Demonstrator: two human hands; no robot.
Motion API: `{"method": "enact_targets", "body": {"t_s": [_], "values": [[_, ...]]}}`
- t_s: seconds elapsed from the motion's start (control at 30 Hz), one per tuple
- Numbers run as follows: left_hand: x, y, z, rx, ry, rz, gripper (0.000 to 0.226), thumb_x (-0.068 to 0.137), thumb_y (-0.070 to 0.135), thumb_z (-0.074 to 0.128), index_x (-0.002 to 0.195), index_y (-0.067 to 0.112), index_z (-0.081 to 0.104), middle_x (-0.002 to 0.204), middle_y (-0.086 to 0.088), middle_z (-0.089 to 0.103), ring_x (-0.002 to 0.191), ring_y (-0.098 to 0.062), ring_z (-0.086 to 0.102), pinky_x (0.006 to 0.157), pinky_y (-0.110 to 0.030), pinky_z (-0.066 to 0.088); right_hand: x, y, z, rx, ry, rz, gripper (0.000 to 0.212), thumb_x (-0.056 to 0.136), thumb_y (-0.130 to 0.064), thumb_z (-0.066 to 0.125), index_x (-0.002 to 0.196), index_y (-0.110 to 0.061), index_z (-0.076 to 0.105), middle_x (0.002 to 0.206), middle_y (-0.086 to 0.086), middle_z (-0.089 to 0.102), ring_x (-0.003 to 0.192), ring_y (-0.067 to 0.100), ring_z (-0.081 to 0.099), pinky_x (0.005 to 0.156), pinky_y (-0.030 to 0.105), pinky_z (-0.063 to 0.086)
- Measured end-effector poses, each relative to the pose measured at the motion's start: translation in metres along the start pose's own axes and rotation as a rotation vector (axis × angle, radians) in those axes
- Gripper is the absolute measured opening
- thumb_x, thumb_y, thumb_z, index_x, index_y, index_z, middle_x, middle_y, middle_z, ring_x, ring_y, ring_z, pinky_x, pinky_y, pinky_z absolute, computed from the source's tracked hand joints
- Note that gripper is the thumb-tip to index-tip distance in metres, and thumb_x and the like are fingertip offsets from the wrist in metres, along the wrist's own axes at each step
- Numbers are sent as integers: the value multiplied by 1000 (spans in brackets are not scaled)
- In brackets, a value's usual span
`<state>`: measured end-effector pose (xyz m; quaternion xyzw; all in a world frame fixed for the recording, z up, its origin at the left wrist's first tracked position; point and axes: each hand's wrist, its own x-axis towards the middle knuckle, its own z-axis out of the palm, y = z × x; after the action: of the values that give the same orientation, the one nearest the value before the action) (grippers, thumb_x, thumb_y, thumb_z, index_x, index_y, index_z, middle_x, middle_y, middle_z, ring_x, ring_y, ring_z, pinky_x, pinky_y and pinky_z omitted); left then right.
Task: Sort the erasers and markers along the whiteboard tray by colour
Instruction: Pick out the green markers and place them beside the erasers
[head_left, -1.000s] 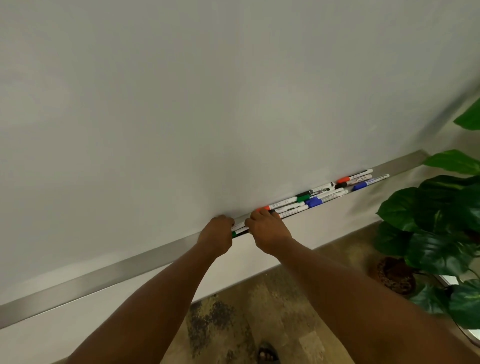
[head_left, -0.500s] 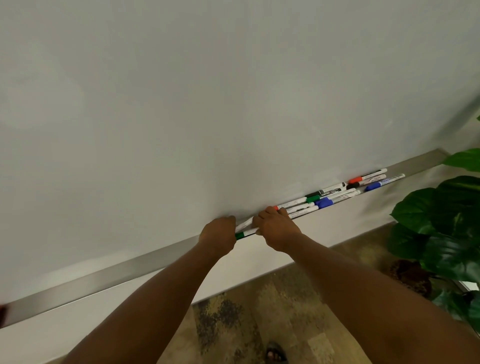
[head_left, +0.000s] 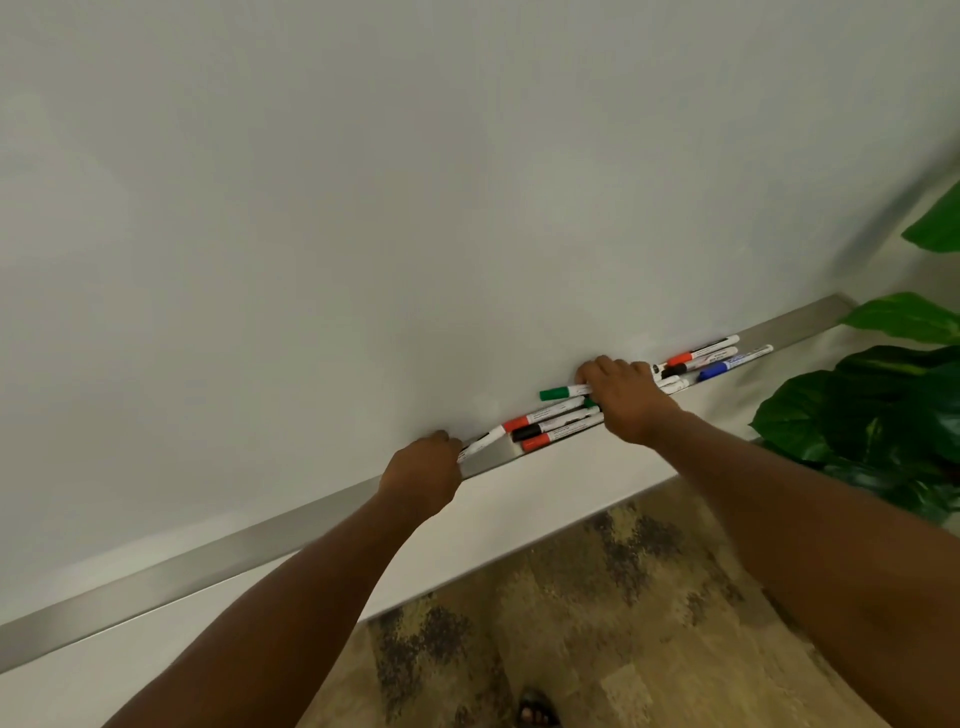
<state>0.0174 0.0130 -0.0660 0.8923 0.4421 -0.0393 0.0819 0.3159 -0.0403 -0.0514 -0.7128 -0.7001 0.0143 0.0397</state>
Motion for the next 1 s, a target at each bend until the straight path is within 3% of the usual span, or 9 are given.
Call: {"method": "enact_targets", "body": {"t_s": [0.2, 0.4, 0.57, 0.8, 1.0], "values": [[14, 16, -4, 5, 4, 98, 26, 94, 32, 45, 114, 21, 57, 105, -3, 57, 93, -27, 60, 74, -37, 48, 3, 36, 9, -30, -138, 103, 43, 79, -3, 54, 119, -16, 45, 116, 8, 51, 103, 30, 49, 90, 48, 40], [26, 27, -10, 25, -1, 125, 26, 92, 29, 46, 114, 20, 57, 105, -4, 56, 95, -27, 59, 73, -37, 48, 13, 50, 11, -193, -200, 115, 32, 94, -21, 51, 126, -25, 52, 117, 5, 51, 111, 27, 47, 91, 46, 38], [29, 29, -9, 10, -9, 117, 27, 92, 29, 46, 116, 22, 57, 105, -2, 57, 95, -25, 59, 74, -36, 50, 20, 53, 10, -297, -253, 81, 43, 89, -11, 54, 129, -28, 53, 120, 6, 49, 113, 27, 47, 95, 44, 37], [31, 28, -4, 7, -7, 96, 26, 94, 31, 44, 115, 23, 58, 104, -1, 57, 94, -24, 59, 72, -35, 49, 19, 56, 12, -339, -200, -16, 31, 90, -14, 55, 120, -23, 59, 115, 6, 52, 106, 25, 53, 92, 41, 38], [31, 29, -5, 8, -1, 103, 26, 94, 31, 43, 114, 23, 57, 104, -1, 56, 94, -24, 59, 72, -36, 50, 16, 58, 11, -325, -185, -45, 35, 88, -14, 58, 122, -20, 51, 120, 5, 53, 104, 24, 57, 92, 40, 39]]}}
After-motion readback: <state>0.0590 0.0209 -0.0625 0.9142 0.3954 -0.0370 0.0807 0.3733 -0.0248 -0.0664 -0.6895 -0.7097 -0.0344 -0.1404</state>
